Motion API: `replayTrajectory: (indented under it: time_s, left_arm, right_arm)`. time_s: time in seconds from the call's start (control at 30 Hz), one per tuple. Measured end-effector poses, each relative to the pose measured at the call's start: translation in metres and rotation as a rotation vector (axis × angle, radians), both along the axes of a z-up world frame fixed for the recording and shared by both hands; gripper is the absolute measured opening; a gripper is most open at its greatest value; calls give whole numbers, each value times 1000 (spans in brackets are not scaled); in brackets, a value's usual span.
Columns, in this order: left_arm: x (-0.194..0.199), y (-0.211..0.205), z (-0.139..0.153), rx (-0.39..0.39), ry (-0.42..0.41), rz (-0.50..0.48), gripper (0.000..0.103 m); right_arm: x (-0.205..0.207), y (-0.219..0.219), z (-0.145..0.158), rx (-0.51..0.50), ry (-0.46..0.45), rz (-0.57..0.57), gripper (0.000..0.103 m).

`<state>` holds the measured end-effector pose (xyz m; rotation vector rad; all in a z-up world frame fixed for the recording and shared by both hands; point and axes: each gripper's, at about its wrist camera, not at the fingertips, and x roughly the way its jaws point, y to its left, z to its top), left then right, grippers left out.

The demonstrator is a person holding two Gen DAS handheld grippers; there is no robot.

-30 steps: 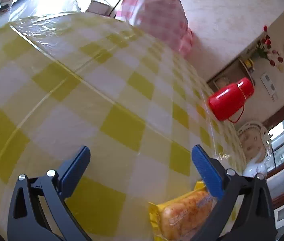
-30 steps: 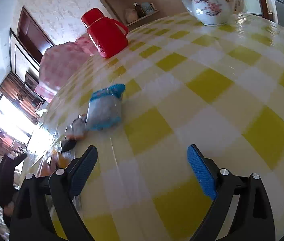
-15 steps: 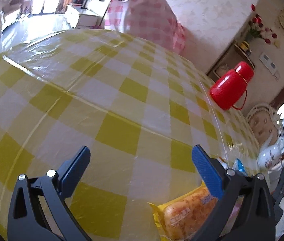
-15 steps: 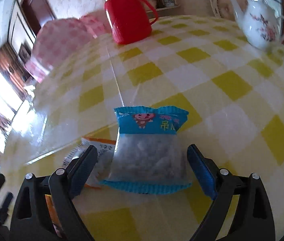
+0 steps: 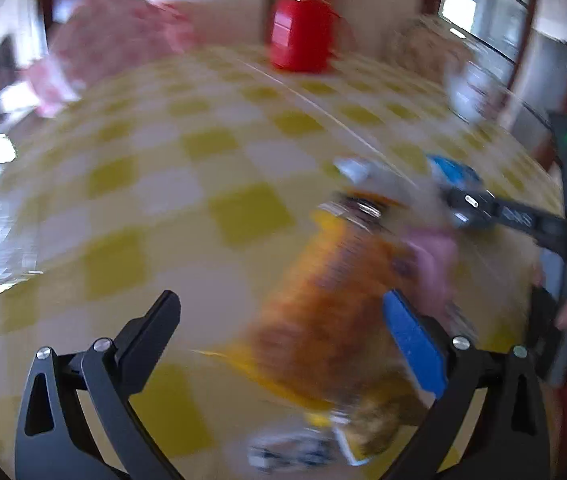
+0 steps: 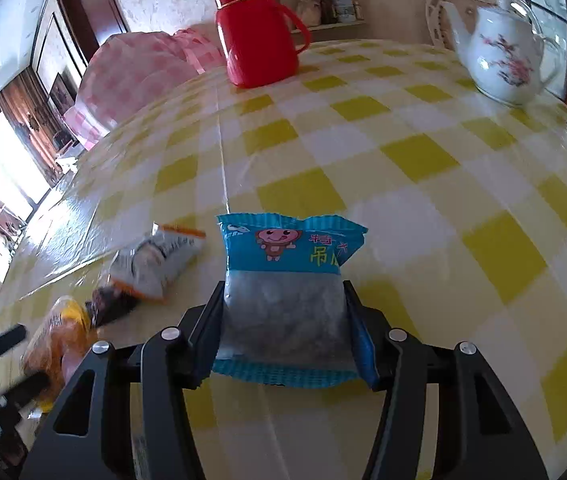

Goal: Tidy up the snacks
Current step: 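Lift the orange bread pack and blue candy bag off the table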

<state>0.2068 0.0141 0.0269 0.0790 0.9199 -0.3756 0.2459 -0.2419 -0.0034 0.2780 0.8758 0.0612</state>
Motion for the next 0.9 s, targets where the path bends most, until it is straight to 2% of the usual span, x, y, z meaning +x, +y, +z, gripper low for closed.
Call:
replayTrajectory:
  time_s: [0.13,0.17,0.23,0.3,0.33,0.37,0.47,0.53,0.67,0.77,0.83,0.9]
  left_arm:
    - [-7,-29,-21,77,97,-130,101]
    - [-11,-34,-21,86,97,-159,101]
    - [-11,-37,-18,45,107,-180,101]
    - [-9,-31,-12,22,79,-140,101]
    - [-7,-24,-7,-10,65,-113,101]
    - [-4,-16,-2,-41,53,-84,101]
    - [9,10,4,-115,32,81,101]
    - [15,16,1,-133,23,130,101]
    - [13,-6,-2,-71,26,83,101]
    - [9,-35,-12,65,26,29,102]
    - [9,-40,-13,72,14,29,101]
    - [10,-37,-15,41,15,3,92]
  right_arm:
    - [-24,-6,0,8,5,-4,54]
    - [-30,-6,0,7,7,-1,55]
    - [-39,-5,1,-4,13,13,56]
    - [-42,-4,1,-17,26,21,58]
    - [-42,-4,1,-24,35,18,64]
    - [-40,-5,1,-32,43,3,77]
    - [-37,-6,0,-41,48,-42,81]
    - [-34,-2,-1,-71,52,-39,81]
    - [-32,-1,-2,-72,56,-46,83]
    - [-31,1,-2,-85,55,-29,82]
    - [-30,5,-2,-101,52,-6,81]
    - [-29,10,-2,-119,49,17,80]
